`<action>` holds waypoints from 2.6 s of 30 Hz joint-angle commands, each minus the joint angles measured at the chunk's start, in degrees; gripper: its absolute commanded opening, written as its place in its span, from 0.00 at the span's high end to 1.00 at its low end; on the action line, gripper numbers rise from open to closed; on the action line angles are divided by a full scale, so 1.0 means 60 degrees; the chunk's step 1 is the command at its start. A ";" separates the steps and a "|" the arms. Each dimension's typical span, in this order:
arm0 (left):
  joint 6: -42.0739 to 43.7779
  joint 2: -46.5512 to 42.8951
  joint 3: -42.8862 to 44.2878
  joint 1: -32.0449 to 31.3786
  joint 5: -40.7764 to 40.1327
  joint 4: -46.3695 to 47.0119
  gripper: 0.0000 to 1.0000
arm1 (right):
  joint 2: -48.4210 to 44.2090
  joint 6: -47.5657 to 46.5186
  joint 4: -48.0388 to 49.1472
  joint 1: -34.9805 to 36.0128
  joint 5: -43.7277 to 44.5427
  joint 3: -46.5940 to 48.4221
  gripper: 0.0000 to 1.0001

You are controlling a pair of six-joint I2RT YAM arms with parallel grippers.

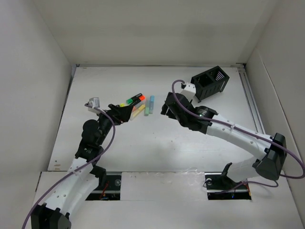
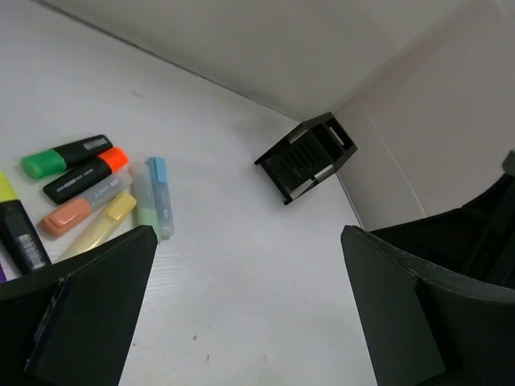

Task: Sort the stationery into containers
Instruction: Pick up the pen from the center of the board.

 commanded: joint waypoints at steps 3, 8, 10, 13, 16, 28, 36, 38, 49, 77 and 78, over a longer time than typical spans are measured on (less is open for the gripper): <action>-0.0488 0.0887 0.0596 -0.0011 -0.0899 -0.0715 0.00 | 0.0678 -0.0654 0.0721 -0.0231 0.0363 0.0706 0.26; -0.0297 0.1870 0.0718 -0.0011 -0.0372 -0.0866 0.00 | 0.1616 -0.1239 0.1894 -0.0993 -0.0705 0.0691 0.61; -0.0122 0.1958 0.0527 -0.0011 -0.0372 -0.0367 0.00 | 0.1952 -0.1371 0.2245 -0.1242 -0.1276 0.0822 0.89; 0.0085 0.2060 0.0526 -0.0011 -0.0561 -0.0278 0.00 | 0.2553 -0.1606 0.2452 -0.1506 -0.1367 0.1129 1.00; 0.0230 0.2381 0.0322 0.0237 0.0223 0.0581 0.00 | 0.3431 -0.1840 0.2555 -0.1711 -0.1498 0.1759 1.00; 0.0581 0.3907 0.1316 0.0341 0.1343 0.0764 0.79 | 0.7167 -0.1841 0.1400 -0.2180 -0.1644 0.5447 0.59; 0.0933 0.3379 0.0878 0.0254 0.0873 0.0763 0.72 | 0.8867 -0.1942 0.0943 -0.2649 -0.2390 0.6989 0.50; 0.0935 0.3482 0.0979 0.0253 0.1135 0.0660 0.65 | 0.9072 -0.2046 0.0754 -0.2752 -0.2480 0.7165 0.50; 0.0935 0.3482 0.0980 0.0253 0.1239 0.0660 0.56 | 0.9658 -0.2310 0.0665 -0.2752 -0.2978 0.7620 0.52; 0.0935 0.3394 0.0980 0.0253 0.1239 0.0484 0.53 | 0.9969 -0.2194 0.0415 -0.2840 -0.2700 0.7667 0.88; 0.0935 0.3394 0.0980 0.0253 0.1239 0.0484 0.53 | 0.9778 -0.2192 0.0532 -0.2840 -0.2584 0.7490 0.92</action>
